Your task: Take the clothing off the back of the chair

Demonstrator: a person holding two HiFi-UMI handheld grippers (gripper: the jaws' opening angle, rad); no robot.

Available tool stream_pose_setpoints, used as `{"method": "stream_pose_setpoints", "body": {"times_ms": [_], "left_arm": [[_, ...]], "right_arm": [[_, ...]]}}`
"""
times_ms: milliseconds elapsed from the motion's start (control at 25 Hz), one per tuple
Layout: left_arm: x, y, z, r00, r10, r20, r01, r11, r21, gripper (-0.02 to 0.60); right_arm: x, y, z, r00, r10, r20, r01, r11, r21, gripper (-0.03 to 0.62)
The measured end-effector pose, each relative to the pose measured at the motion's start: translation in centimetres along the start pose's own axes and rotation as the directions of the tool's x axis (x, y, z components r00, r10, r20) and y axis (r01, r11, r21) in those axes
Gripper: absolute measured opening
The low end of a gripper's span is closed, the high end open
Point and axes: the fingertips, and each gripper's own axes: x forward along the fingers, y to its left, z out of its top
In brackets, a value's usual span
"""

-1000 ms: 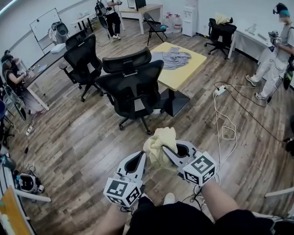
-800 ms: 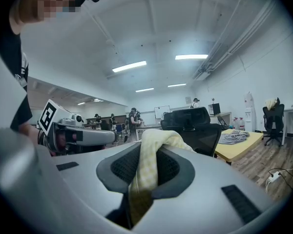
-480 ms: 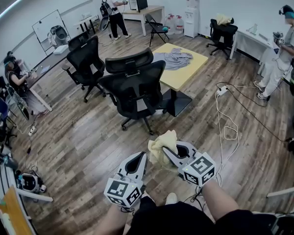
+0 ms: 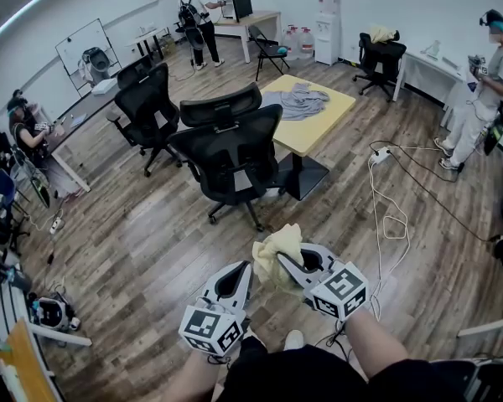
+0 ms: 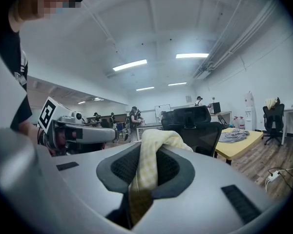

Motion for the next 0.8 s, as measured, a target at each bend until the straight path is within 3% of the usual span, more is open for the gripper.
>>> {"method": "stream_pose_setpoints", "body": {"times_ms": [800], "left_arm": [[1.4,-0.2,-0.4,1.0,0.001,-0.004,-0.001,1.0,-0.009,0.015]], "right_arm": [[0.0,-1.2,-0.2,1.0,0.003,-0.002,-0.003,1.0,-0.005,0.071]]}}
